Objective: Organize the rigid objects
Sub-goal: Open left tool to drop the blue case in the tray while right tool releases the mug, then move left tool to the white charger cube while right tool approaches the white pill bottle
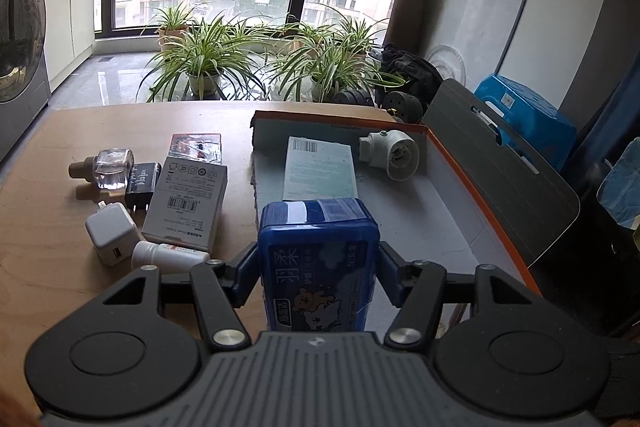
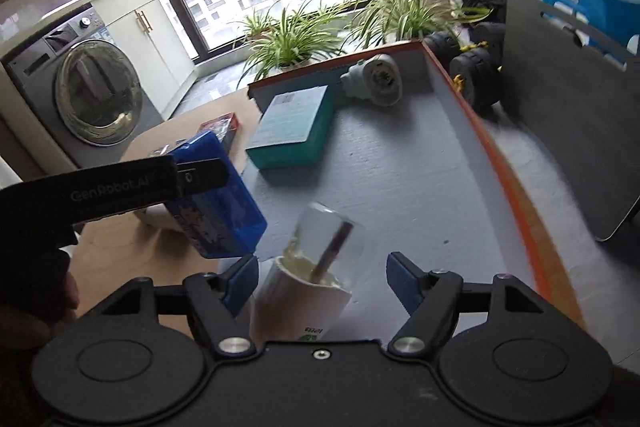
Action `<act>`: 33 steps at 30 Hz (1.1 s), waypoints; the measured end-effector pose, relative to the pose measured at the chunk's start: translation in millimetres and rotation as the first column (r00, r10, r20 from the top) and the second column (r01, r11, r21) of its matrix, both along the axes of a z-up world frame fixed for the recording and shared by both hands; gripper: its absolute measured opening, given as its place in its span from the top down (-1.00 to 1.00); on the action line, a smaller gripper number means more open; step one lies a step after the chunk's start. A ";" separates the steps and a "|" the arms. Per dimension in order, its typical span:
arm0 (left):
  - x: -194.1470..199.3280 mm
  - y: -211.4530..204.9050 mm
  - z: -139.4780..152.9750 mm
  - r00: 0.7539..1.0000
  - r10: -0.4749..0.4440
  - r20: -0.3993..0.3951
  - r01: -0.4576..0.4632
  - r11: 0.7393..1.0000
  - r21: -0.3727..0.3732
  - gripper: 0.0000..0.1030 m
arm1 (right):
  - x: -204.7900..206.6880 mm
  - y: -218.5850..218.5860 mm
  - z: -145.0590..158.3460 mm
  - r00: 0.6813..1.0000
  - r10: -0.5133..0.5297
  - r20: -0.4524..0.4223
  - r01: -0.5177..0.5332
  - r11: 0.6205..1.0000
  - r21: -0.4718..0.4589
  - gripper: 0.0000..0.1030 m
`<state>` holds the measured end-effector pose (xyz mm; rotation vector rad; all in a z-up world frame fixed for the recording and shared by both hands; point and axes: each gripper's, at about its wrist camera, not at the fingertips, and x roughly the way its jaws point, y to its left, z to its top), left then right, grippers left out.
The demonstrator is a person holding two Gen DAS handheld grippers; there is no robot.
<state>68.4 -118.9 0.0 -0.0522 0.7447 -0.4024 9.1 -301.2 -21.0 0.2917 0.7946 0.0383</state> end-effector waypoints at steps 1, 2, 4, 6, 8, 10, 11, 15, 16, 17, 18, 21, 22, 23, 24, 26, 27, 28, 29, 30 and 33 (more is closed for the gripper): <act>2.3 -2.6 -1.0 1.000 -0.004 -0.003 0.004 1.000 0.001 -0.20 | -1.6 -5.1 1.9 1.000 -0.027 0.013 0.027 1.000 -0.014 -0.64; 4.6 -5.2 -2.2 1.000 -0.007 -0.006 0.007 1.000 0.003 -0.20 | -3.2 -9.8 3.5 0.999 -0.041 0.026 0.041 0.999 -0.007 -0.64; 10.2 -11.8 -5.2 0.999 -0.024 -0.021 0.024 1.000 0.004 -0.20 | -7.1 -22.2 7.5 0.996 -0.070 0.056 0.069 0.997 0.030 -0.65; 13.9 -18.9 -8.2 0.999 -0.038 -0.031 0.038 0.999 0.007 -0.20 | -9.3 -29.8 10.8 0.993 -0.100 0.069 0.099 0.995 0.025 -0.66; 17.5 -26.6 -10.1 0.998 -0.054 -0.034 0.054 0.998 0.019 -0.22 | -10.1 -33.0 13.1 0.990 -0.115 0.079 0.114 0.993 0.007 -0.66; 20.5 -31.1 -10.3 0.998 -0.058 -0.036 0.058 0.998 0.025 -0.25 | -11.8 -34.4 15.1 0.988 -0.123 0.092 0.123 0.992 0.004 -0.66; 22.1 -32.3 -10.2 0.997 -0.061 -0.041 0.062 0.998 0.023 -0.31 | -12.8 -34.3 16.8 0.987 -0.123 0.101 0.124 0.992 0.001 -0.66; 21.5 -29.1 -3.3 0.999 -0.045 -0.020 0.045 0.999 0.016 -0.66 | -13.5 -30.1 25.2 0.984 -0.109 0.138 0.113 0.993 -0.022 -0.66; 20.4 -26.4 -0.3 0.999 -0.042 -0.015 0.042 0.999 0.008 -0.68 | -13.6 -28.8 26.5 0.984 -0.105 0.142 0.110 0.994 -0.026 -0.66; 19.0 -23.9 2.6 0.999 -0.035 -0.009 0.035 0.999 0.006 -0.70 | -13.7 -26.3 28.3 0.984 -0.100 0.146 0.105 0.994 -0.029 -0.66; 17.2 -20.8 5.9 1.000 -0.025 -0.001 0.025 1.000 0.006 -0.70 | -13.8 -24.3 29.8 0.984 -0.093 0.150 0.099 0.995 -0.030 -0.66; 10.1 -8.6 14.1 1.000 -0.001 0.011 0.001 1.000 0.003 -0.73 | -13.0 -15.2 33.7 0.985 -0.064 0.158 0.071 0.997 -0.038 -0.66; 7.2 -3.8 16.3 1.000 0.011 0.013 -0.011 1.000 0.004 -0.74 | -12.5 -11.8 34.7 0.986 -0.053 0.159 0.061 0.997 -0.044 -0.66; 4.3 1.2 18.0 1.000 0.022 0.015 -0.022 1.000 0.005 -0.75 | -12.2 -7.4 36.0 0.986 -0.041 0.159 0.050 0.997 -0.052 -0.66; 0.8 7.3 19.2 0.999 0.034 0.017 -0.034 0.999 0.004 -0.76 | -12.1 -3.4 37.2 0.986 -0.029 0.162 0.039 0.998 -0.057 -0.66; -7.1 21.1 20.4 0.997 0.073 0.022 -0.073 0.997 0.009 -0.78 | -11.5 4.9 39.3 0.987 0.002 0.163 0.009 0.998 -0.067 -0.66; -10.8 28.5 20.1 0.995 0.093 0.023 -0.093 0.996 0.014 -0.80 | -11.3 9.5 39.8 0.987 0.016 0.163 -0.004 0.997 -0.072 -0.66; -14.2 36.5 19.6 0.994 0.109 0.023 -0.109 0.994 0.018 -0.80 | -11.4 14.7 40.3 0.986 0.031 0.163 -0.019 0.997 -0.077 -0.66; -17.0 44.5 19.2 0.992 0.128 0.022 -0.128 0.992 0.021 -0.80 | -11.0 19.6 40.5 0.985 0.044 0.164 -0.031 0.996 -0.082 -0.66; -19.4 53.2 19.1 0.989 0.149 0.020 -0.149 0.989 0.024 -0.80 | -10.4 24.3 40.6 0.985 0.056 0.162 -0.043 0.995 -0.085 -0.66; -25.6 75.9 18.2 0.980 0.199 0.012 -0.199 0.980 0.027 -0.80 | -9.6 37.9 40.7 0.983 0.089 0.160 -0.075 0.993 -0.089 -0.66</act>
